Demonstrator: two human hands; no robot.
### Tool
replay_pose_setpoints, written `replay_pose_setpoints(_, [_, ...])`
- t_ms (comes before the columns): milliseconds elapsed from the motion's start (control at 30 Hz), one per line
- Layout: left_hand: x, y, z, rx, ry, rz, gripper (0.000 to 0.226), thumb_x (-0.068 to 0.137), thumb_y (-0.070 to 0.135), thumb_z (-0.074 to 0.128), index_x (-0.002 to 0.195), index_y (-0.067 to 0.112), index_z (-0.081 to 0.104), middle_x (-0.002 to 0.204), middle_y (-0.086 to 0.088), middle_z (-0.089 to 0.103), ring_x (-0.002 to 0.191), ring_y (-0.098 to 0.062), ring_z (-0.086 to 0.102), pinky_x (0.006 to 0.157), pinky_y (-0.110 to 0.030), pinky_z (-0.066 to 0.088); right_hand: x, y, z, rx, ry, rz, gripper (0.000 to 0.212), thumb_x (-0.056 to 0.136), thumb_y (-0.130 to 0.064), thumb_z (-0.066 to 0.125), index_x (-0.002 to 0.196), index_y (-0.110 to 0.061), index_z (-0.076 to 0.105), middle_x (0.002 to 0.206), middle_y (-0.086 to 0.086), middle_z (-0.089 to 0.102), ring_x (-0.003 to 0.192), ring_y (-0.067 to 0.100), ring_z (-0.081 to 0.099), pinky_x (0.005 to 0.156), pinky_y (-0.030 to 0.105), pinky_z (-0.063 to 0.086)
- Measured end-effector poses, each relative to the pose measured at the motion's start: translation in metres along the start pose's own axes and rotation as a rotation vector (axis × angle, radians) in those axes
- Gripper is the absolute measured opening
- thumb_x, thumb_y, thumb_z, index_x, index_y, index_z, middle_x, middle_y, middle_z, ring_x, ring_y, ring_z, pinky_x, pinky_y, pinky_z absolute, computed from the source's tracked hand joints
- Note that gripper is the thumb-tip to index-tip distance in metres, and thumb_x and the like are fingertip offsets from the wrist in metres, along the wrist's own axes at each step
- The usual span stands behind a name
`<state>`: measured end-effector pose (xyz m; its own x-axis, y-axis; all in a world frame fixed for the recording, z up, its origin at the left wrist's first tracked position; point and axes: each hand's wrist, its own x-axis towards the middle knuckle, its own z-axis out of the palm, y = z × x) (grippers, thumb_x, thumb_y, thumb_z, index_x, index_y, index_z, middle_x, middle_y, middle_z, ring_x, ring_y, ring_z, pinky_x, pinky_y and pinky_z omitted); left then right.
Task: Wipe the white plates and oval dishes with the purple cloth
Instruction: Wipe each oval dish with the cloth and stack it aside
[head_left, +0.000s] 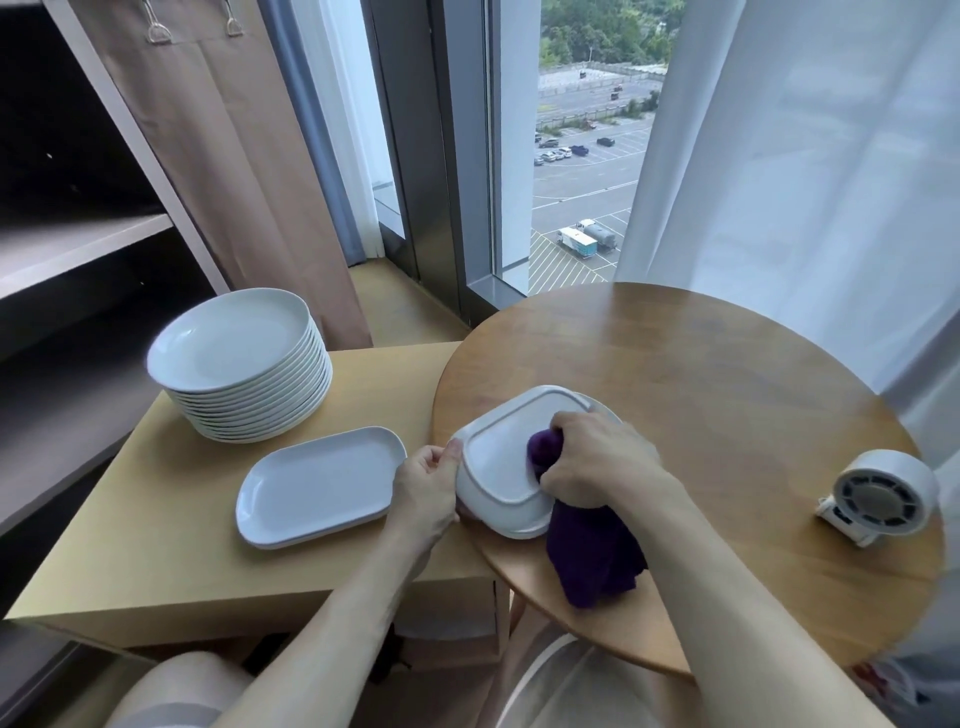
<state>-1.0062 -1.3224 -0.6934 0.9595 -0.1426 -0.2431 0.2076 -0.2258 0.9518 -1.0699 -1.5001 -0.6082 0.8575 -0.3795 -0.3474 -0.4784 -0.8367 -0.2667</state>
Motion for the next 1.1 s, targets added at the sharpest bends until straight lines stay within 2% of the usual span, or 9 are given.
replay_pose_setpoints(100, [-0.002,0.005,-0.001,-0.043,-0.038,-0.043,0.034,0.102,0.044,0.056,0.096,0.012,0.064,0.075,-0.002,0.062,0.054,-0.014,0.056,0.043,-0.025,0.045,0.006,0.016,-0.002,0.079,0.061,0.084,0.036,0.074,-0.034,0.06,0.11,-0.036,0.054,0.109,-0.003,0.041,0.108,0.03,0.05,0.097,0.048,0.048])
replay_pose_setpoints(233, [-0.009,0.01,-0.005,0.021,-0.117,-0.018,0.027,0.092,0.039,0.073,0.108,0.022,0.062,0.099,0.001,0.072,0.074,-0.012,0.066,0.051,-0.025,0.049,0.009,0.024,0.001,0.176,0.14,0.135,0.034,0.073,-0.034,0.061,0.106,-0.037,0.056,0.108,-0.002,0.043,0.104,0.03,0.049,0.098,0.047,0.048])
replay_pose_setpoints(367, [-0.013,0.009,-0.017,-0.053,-0.18,-0.006,0.026,0.091,0.025,0.076,0.115,0.023,0.064,0.101,0.0,0.075,0.073,-0.006,0.069,0.052,-0.021,0.049,0.011,0.028,0.002,0.249,0.22,0.154,0.04,0.076,-0.032,0.062,0.116,-0.035,0.058,0.106,-0.003,0.043,0.11,0.031,0.052,0.098,0.044,0.047])
replay_pose_setpoints(467, [-0.012,0.012,-0.03,-0.125,-0.264,0.02,0.034,0.092,0.021,0.075,0.124,0.025,0.062,0.109,-0.003,0.077,0.093,-0.02,0.074,0.062,-0.03,0.056,0.013,0.031,0.0,0.359,0.257,0.126,0.045,0.075,-0.032,0.063,0.12,-0.038,0.06,0.11,-0.003,0.048,0.112,0.029,0.053,0.1,0.044,0.047])
replay_pose_setpoints(533, [-0.012,0.016,-0.035,-0.146,-0.321,0.043,0.038,0.093,0.019,0.074,0.127,0.026,0.061,0.113,-0.005,0.076,0.102,-0.026,0.074,0.069,-0.035,0.059,0.015,0.032,-0.001,0.424,0.287,0.096,0.044,0.073,-0.031,0.065,0.116,-0.038,0.062,0.112,-0.002,0.055,0.109,0.028,0.055,0.096,0.042,0.048])
replay_pose_setpoints(667, [-0.012,0.027,-0.037,-0.132,-0.373,0.099,0.039,0.094,0.017,0.073,0.128,0.03,0.059,0.114,-0.006,0.076,0.103,-0.028,0.073,0.073,-0.044,0.062,0.016,0.03,-0.004,0.553,0.32,0.039,0.034,0.067,-0.029,0.066,0.099,-0.04,0.062,0.102,-0.008,0.064,0.094,0.022,0.057,0.077,0.033,0.042])
replay_pose_setpoints(800, [-0.016,0.036,-0.034,-0.087,-0.379,0.181,0.042,0.094,0.018,0.074,0.129,0.032,0.057,0.113,-0.003,0.074,0.101,-0.025,0.073,0.068,-0.038,0.061,0.014,0.027,-0.01,0.688,0.346,-0.026,0.04,0.055,-0.034,0.058,0.094,-0.039,0.067,0.093,-0.014,0.066,0.093,0.018,0.061,0.072,0.031,0.043])
replay_pose_setpoints(933, [-0.02,0.041,-0.03,-0.071,-0.376,0.259,0.04,0.093,0.017,0.074,0.127,0.032,0.057,0.112,-0.002,0.074,0.101,-0.023,0.073,0.071,-0.031,0.059,0.009,0.012,-0.008,0.473,0.371,-0.155,0.056,0.065,-0.033,0.06,0.12,-0.044,0.064,0.124,-0.016,0.055,0.11,0.022,0.051,0.095,0.038,0.042])
replay_pose_setpoints(1100, [-0.019,0.041,-0.028,-0.019,-0.355,0.309,0.042,0.096,0.017,0.072,0.13,0.035,0.057,0.114,0.0,0.073,0.104,-0.021,0.071,0.082,-0.04,0.062,-0.013,-0.031,-0.001,0.194,0.354,-0.409,0.055,0.074,-0.036,0.062,0.128,-0.044,0.057,0.137,-0.02,0.048,0.112,0.02,0.042,0.098,0.04,0.04])
